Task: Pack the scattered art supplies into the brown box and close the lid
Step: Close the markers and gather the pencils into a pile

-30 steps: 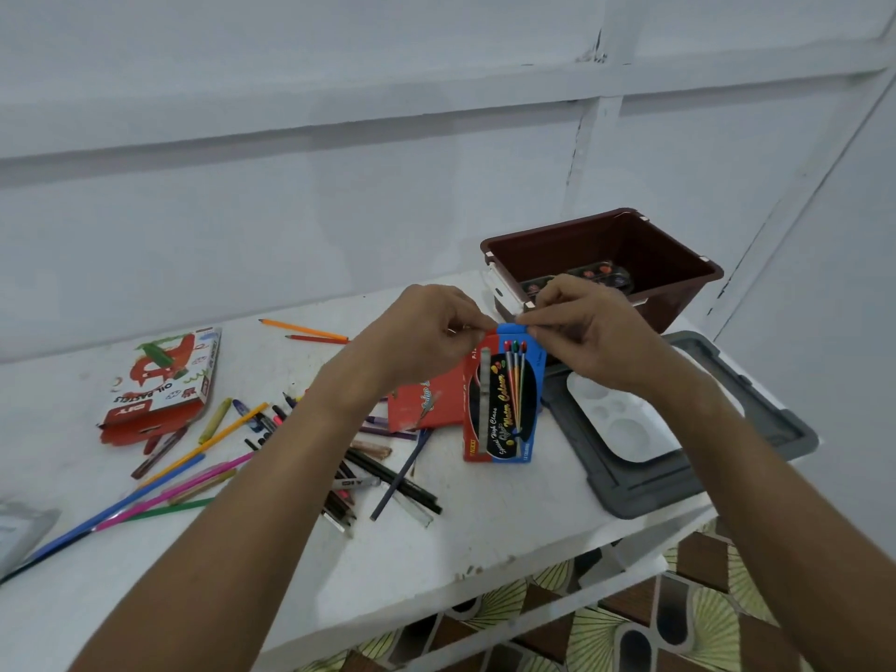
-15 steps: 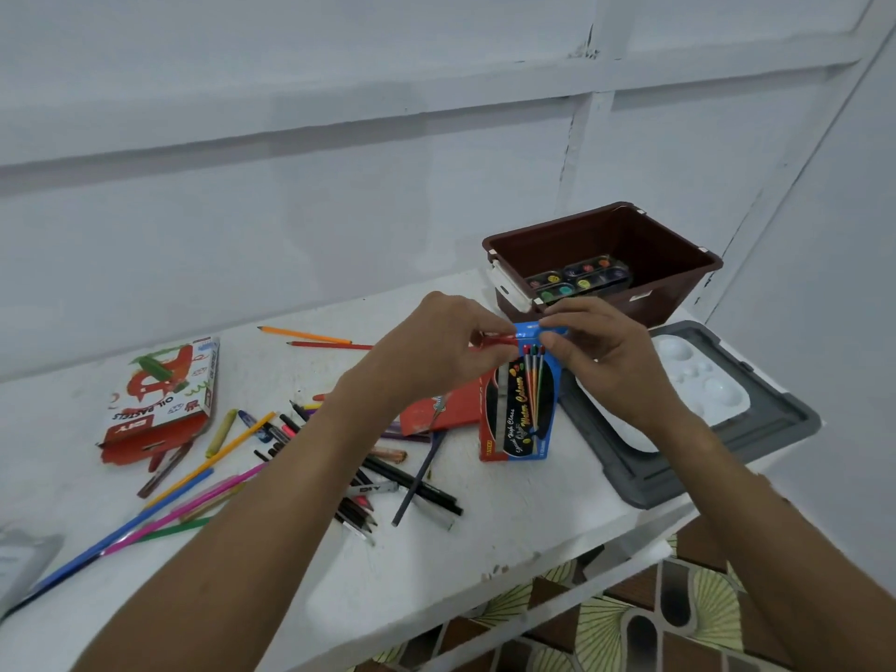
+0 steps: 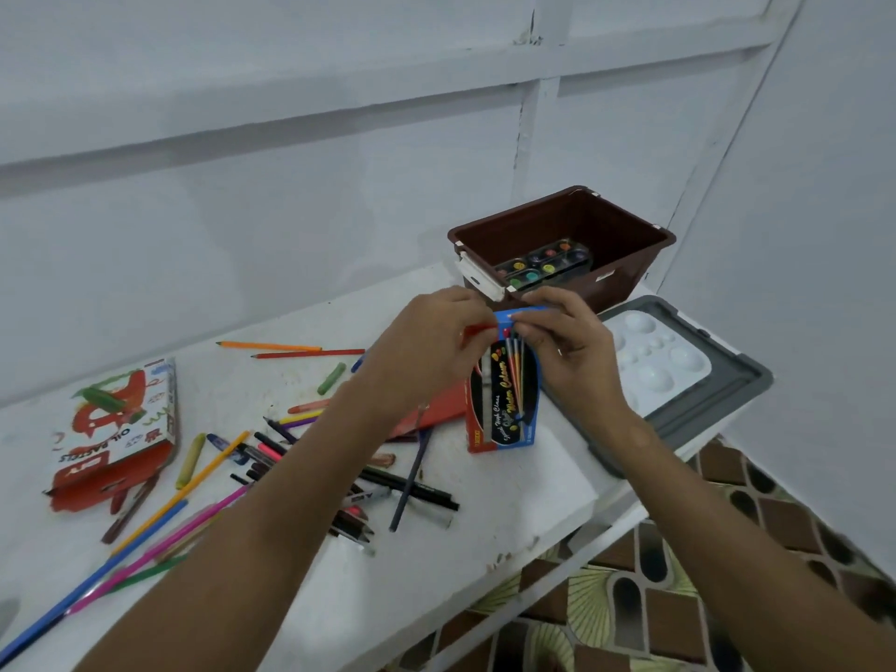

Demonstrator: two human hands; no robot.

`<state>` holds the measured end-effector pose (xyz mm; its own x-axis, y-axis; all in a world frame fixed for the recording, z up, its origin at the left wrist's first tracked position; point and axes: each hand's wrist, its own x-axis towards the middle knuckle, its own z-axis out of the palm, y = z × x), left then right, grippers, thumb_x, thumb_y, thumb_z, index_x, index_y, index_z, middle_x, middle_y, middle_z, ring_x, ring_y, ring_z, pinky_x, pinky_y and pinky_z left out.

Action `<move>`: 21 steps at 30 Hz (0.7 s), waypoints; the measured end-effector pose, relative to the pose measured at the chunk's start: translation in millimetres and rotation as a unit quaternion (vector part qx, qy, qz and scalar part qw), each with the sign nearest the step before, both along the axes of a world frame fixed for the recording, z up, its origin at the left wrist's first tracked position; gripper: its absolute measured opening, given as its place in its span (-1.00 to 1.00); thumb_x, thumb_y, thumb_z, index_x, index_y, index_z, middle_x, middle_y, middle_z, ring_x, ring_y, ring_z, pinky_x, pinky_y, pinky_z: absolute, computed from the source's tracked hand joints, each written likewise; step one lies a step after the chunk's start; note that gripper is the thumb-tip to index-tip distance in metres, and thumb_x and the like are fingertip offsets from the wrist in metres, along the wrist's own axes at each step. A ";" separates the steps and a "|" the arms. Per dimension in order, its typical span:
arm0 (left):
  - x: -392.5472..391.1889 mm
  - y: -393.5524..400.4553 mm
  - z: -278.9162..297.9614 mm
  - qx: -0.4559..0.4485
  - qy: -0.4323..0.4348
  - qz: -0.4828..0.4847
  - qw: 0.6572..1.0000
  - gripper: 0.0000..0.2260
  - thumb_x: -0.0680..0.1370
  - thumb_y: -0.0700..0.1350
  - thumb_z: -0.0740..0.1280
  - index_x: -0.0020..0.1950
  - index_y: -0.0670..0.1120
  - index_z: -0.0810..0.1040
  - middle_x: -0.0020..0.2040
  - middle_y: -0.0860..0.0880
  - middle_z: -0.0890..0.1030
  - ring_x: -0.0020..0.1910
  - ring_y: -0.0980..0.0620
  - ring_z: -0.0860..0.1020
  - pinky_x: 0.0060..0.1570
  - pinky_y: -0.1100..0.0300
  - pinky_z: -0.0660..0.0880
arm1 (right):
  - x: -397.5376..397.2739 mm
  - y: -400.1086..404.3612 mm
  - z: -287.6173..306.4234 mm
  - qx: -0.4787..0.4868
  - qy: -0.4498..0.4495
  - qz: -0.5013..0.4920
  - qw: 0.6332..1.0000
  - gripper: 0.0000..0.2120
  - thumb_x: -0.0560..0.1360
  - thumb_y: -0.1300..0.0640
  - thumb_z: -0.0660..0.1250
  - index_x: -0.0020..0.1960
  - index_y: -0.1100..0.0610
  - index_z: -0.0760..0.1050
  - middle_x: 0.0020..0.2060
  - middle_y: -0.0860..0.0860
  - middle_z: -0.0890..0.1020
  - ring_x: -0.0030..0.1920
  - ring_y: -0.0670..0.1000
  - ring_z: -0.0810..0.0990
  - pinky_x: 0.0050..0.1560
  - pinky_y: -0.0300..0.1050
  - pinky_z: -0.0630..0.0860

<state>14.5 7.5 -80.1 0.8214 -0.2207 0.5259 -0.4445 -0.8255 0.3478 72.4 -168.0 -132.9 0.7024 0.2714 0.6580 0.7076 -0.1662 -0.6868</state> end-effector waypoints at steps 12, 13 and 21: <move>70.8 -11.5 86.8 -0.225 0.075 0.062 0.969 -0.91 0.41 -0.10 0.49 -0.23 -0.05 0.61 -0.33 -0.02 0.66 -0.35 0.03 0.64 -0.31 0.06 0.60 | 77.8 -33.2 81.5 0.038 0.145 0.155 0.976 -0.65 0.51 0.22 0.33 0.28 0.16 0.42 -0.06 0.01 0.68 -0.10 -0.01 0.67 -0.11 -0.19 0.60; 81.6 -11.4 98.2 -0.278 0.068 0.085 0.954 -0.90 0.44 -0.13 0.48 -0.23 -0.07 0.58 -0.30 -0.08 0.67 -0.31 -0.04 0.67 -0.29 0.02 0.63 | 95.1 -42.8 89.4 0.016 0.153 0.150 0.977 -0.62 0.50 0.17 0.35 0.29 0.16 0.42 -0.07 -0.02 0.68 -0.10 -0.05 0.67 -0.10 -0.20 0.59; 173.6 -35.3 74.7 -0.559 0.114 0.187 0.800 -0.89 0.50 -0.25 0.40 -0.11 -0.20 0.48 -0.08 -0.27 0.61 -0.24 -0.09 0.67 -0.33 0.15 0.61 | 249.7 -95.9 105.6 -0.083 0.280 0.175 0.940 -0.54 0.33 0.01 0.48 0.21 0.02 0.52 0.06 0.06 0.65 0.00 0.02 0.66 0.04 -0.05 0.58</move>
<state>188.1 -27.9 -5.5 0.8224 0.5666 0.0504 -0.0599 -0.0019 0.9982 322.1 -263.9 -27.3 0.7749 0.6164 0.1402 0.2748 -0.1288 -0.9528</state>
